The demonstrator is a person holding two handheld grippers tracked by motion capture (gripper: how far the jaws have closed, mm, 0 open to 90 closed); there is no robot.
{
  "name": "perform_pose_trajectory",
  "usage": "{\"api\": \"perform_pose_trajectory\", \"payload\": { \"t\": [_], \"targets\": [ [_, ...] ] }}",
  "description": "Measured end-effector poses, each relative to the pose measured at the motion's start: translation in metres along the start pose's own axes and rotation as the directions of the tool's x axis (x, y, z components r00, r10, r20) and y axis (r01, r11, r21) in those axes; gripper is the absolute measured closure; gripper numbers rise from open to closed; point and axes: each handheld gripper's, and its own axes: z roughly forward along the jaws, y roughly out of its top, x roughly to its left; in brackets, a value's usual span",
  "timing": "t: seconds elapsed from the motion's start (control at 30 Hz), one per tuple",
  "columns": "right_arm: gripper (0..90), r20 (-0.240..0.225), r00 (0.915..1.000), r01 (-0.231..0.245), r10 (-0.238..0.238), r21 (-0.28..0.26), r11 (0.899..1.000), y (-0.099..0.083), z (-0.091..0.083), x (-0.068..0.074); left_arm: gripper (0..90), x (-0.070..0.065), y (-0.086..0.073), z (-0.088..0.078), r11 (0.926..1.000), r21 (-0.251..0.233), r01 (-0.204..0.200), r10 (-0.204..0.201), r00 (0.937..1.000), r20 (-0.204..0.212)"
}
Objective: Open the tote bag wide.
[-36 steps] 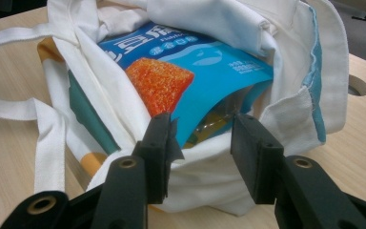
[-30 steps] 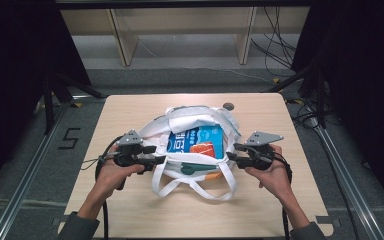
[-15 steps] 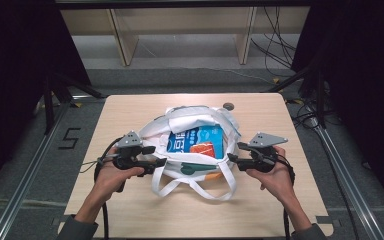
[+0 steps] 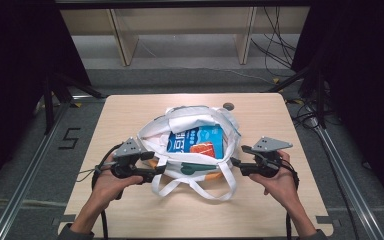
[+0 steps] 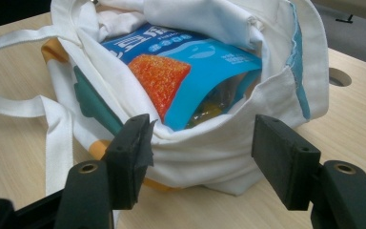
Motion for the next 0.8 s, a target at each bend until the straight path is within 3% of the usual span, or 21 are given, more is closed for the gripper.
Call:
{"api": "perform_pose_trajectory", "payload": {
  "t": [0.03, 0.33, 0.5, 0.53, 0.57, 0.6, 0.8],
  "targets": [
    [39.2, -0.004, 0.9997, -0.024, 0.024, 0.004, 1.0, -0.001, -0.001, 0.003, 32.7, -0.001, -0.001, -0.001, 1.0, 0.004, -0.002, 0.002, 1.0, 0.006],
    [38.0, -0.002, 1.0, 0.001, -0.001, 0.004, 1.0, -0.006, -0.006, 0.004, 32.3, -0.009, -0.011, -0.006, 1.0, -0.003, -0.002, 0.002, 1.0, -0.006],
    [37.3, 0.004, 0.9996, -0.027, 0.027, 0.008, 1.0, -0.009, -0.009, 0.007, 31.9, -0.013, -0.016, -0.008, 1.0, 0.004, -0.008, 0.008, 1.0, 0.004],
    [37.2, 0.001, 1.0, -0.009, 0.009, 0.008, 1.0, -0.01, -0.009, 0.006, 31.9, -0.013, -0.016, -0.008, 1.0, 0.004, -0.008, 0.008, 1.0, 0.004],
    [37.0, -0.001, 0.9996, -0.027, 0.027, 0.012, 1.0, -0.011, -0.01, 0.008, 31.8, -0.014, -0.018, -0.009, 0.9998, 0.008, -0.02, 0.02, 0.9998, 0.002],
    [36.7, 0.0, 0.9998, -0.017, 0.017, 0.016, 1.0, -0.012, -0.01, 0.007, 31.8, -0.015, -0.019, -0.009, 1.0, 0.006, -0.006, 0.006, 1.0, -0.001],
    [34.8, -0.002, 0.9997, -0.022, 0.022, 0.015, 1.0, -0.018, -0.013, 0.011, 31.5, -0.018, -0.027, -0.01, 0.9999, 0.0, -0.012, 0.012, 0.9999, -0.003]
  ]
}}
